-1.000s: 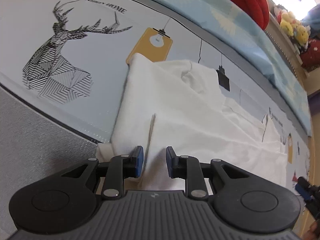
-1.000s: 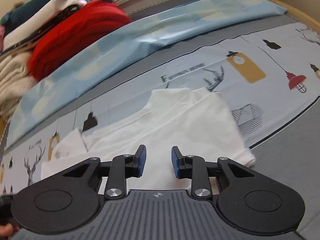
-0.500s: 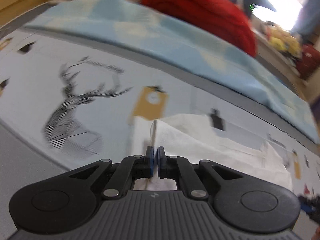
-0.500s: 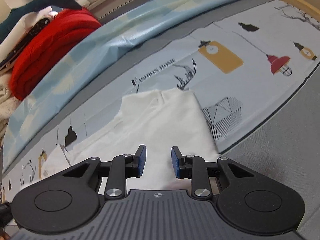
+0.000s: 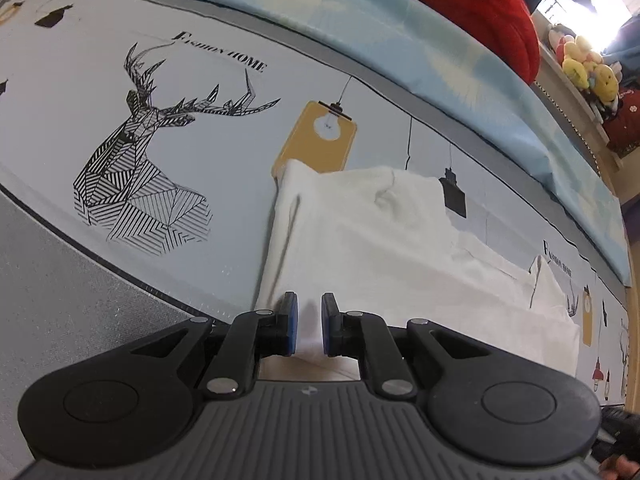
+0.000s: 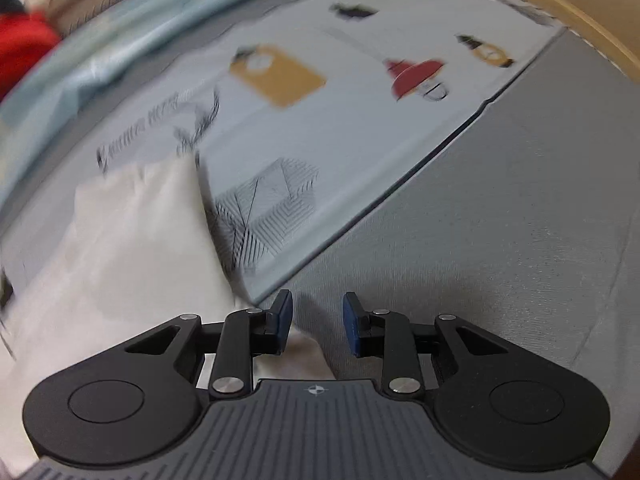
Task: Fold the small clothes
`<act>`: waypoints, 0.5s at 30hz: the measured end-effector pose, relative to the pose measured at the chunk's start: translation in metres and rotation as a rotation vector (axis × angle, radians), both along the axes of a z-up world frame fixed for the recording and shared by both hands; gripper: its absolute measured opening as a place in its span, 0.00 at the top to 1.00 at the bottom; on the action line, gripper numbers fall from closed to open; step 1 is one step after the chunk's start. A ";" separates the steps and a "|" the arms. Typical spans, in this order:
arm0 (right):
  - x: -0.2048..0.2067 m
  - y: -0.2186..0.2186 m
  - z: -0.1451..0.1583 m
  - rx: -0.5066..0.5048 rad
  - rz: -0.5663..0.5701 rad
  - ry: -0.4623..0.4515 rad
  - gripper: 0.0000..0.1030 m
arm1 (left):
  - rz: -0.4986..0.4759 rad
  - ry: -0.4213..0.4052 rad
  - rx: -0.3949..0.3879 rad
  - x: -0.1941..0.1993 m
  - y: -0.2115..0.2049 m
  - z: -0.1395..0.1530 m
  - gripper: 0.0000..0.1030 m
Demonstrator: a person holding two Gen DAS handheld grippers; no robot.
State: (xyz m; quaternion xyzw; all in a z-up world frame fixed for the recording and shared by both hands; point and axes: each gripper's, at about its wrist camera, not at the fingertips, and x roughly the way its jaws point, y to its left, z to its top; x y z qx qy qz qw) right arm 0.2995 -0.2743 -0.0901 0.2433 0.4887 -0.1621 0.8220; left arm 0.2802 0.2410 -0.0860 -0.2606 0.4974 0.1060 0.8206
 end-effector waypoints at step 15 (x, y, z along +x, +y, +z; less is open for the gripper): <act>-0.005 0.011 -0.023 0.241 0.007 0.083 0.75 | 0.003 0.004 0.000 0.000 -0.002 0.001 0.87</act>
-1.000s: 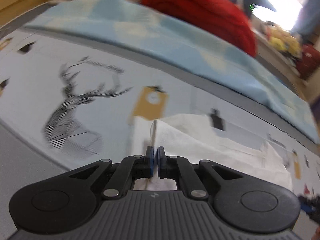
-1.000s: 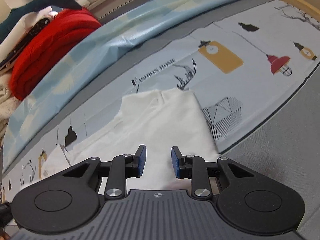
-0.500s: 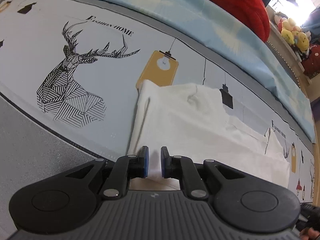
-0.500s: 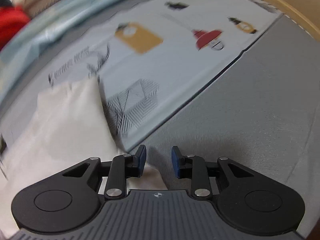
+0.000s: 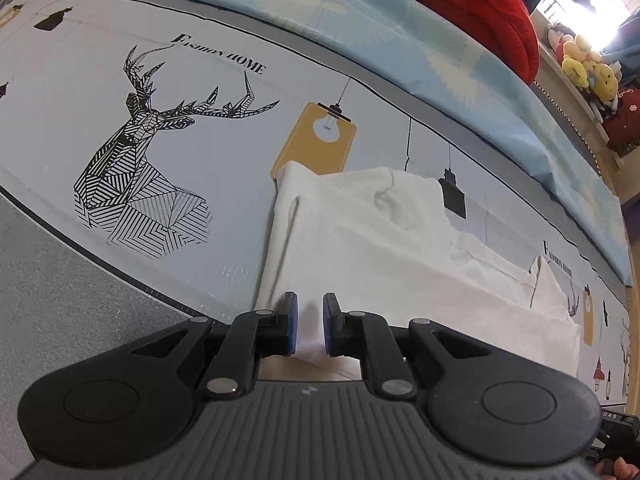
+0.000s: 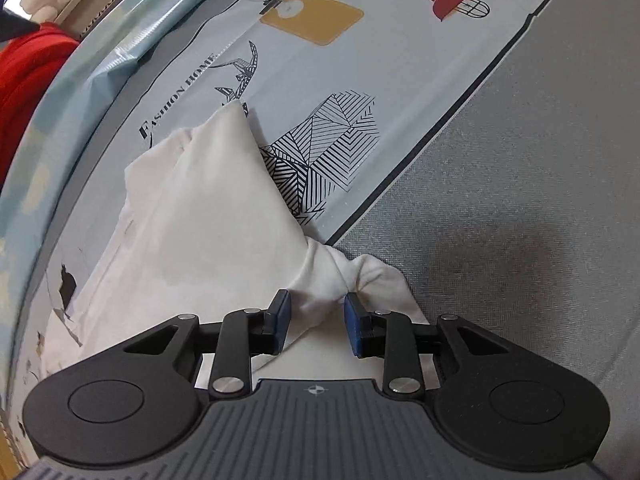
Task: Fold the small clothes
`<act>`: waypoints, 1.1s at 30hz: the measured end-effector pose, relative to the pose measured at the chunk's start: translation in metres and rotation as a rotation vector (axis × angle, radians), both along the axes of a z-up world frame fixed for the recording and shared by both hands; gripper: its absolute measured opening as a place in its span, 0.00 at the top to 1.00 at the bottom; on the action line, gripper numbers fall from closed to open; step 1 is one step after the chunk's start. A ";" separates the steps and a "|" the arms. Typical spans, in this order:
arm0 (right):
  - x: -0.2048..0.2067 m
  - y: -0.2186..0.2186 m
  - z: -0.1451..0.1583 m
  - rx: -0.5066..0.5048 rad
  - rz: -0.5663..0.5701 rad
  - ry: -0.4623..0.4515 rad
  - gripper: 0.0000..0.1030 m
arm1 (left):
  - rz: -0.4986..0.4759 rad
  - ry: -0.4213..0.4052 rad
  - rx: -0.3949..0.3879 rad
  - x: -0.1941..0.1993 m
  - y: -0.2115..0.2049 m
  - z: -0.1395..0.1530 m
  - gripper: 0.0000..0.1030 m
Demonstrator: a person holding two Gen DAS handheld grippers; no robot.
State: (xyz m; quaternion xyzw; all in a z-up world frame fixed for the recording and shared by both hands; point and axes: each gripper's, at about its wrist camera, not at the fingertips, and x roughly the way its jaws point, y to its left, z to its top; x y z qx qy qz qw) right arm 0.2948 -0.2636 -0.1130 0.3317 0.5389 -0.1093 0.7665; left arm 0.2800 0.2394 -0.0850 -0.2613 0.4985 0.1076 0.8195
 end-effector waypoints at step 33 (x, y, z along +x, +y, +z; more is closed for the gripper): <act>0.004 -0.020 0.027 -0.101 0.040 -0.116 0.83 | -0.200 0.101 0.107 -0.030 -0.024 -0.019 0.83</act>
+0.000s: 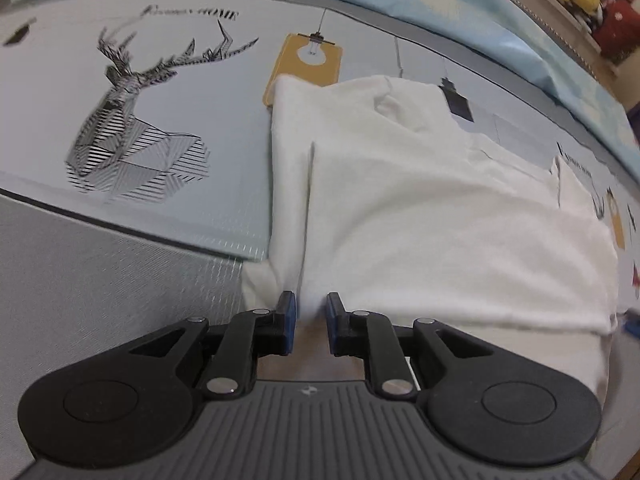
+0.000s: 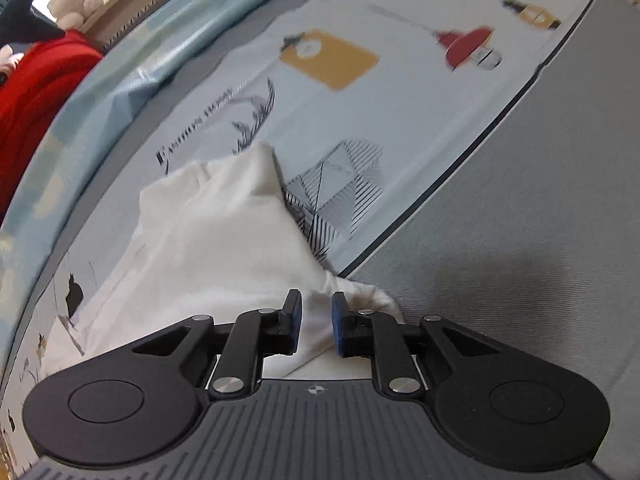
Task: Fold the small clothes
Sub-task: 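Move both grippers down to the shirt hem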
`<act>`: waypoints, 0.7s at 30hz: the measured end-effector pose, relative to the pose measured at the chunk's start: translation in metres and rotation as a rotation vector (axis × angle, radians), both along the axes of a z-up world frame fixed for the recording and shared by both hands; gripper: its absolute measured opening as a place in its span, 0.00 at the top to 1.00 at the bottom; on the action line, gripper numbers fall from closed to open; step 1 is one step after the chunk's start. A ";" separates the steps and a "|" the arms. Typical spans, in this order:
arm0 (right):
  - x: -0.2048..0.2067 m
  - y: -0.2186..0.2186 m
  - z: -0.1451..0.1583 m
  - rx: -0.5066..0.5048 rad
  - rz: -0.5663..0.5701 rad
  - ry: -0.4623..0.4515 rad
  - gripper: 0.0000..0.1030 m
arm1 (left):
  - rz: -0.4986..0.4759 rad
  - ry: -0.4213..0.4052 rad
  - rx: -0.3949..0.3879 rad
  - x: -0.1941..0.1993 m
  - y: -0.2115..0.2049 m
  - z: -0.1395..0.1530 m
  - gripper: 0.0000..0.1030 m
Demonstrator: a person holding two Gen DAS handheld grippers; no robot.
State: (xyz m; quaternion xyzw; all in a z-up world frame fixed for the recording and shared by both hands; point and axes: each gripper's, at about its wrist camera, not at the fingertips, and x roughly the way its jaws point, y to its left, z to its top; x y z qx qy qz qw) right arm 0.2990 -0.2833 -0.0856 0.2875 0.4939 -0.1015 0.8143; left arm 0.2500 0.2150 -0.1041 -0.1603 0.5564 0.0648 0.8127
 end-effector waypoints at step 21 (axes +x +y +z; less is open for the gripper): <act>-0.251 -0.061 0.046 -0.151 0.294 -0.166 0.64 | -0.013 -0.094 -0.027 -0.265 -0.032 0.046 0.82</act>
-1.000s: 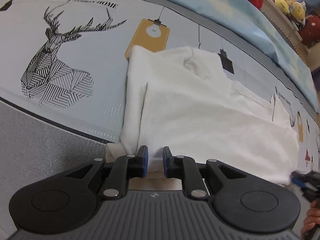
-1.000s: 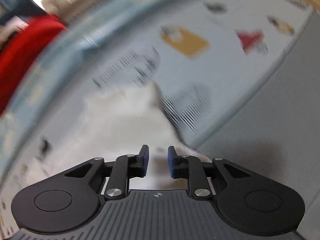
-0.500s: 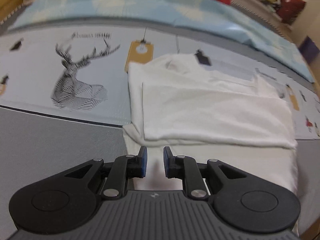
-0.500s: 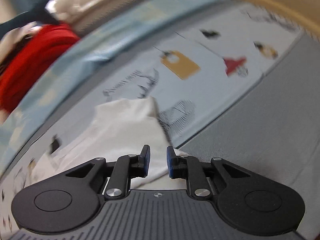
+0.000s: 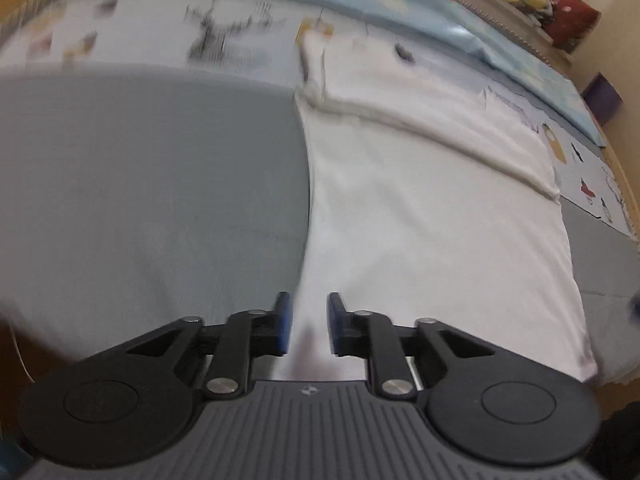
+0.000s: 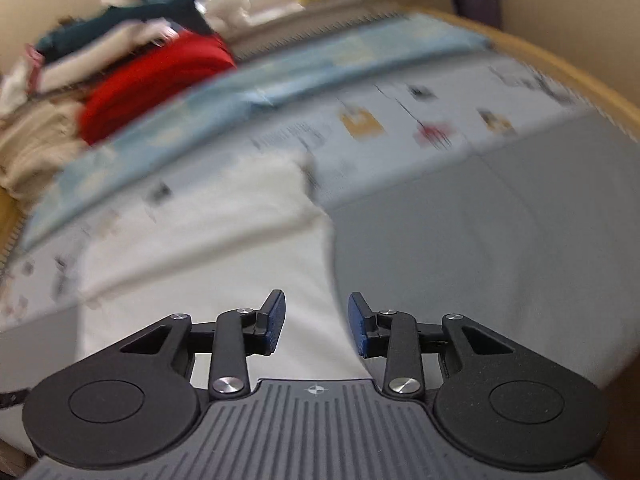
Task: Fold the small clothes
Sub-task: 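Move both grippers down to the shirt hem, then grasp the hem with the left gripper while the right gripper grasps the hem beside it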
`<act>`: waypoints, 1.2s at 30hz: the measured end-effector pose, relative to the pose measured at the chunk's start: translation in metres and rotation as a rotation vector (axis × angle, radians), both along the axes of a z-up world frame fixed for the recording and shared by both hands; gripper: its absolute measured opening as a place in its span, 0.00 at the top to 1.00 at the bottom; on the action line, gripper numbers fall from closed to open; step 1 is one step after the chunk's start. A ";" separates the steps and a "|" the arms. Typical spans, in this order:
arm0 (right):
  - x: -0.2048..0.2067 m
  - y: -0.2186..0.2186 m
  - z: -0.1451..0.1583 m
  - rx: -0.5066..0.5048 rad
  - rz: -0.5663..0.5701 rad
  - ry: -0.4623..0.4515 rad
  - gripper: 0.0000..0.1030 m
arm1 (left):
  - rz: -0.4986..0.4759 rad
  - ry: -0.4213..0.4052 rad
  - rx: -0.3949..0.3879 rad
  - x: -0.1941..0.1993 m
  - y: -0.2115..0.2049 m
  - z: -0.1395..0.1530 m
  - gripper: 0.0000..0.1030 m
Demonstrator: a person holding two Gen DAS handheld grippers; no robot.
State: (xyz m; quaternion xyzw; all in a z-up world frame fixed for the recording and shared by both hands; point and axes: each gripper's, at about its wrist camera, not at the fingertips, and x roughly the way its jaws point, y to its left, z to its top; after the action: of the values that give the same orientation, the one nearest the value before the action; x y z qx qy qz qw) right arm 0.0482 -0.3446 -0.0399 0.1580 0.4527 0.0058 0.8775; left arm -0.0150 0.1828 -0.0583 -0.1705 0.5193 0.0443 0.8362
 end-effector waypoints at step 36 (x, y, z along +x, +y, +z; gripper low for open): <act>-0.009 0.036 -0.071 -0.183 0.212 0.264 0.77 | -0.144 0.163 0.122 -0.005 -0.029 -0.053 0.89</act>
State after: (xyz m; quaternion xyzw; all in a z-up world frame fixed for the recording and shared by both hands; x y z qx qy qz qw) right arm 0.0397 -0.3086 -0.1108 0.0285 0.5767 0.0362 0.8157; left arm -0.0205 0.1540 -0.1114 -0.0775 0.5927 0.0291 0.8012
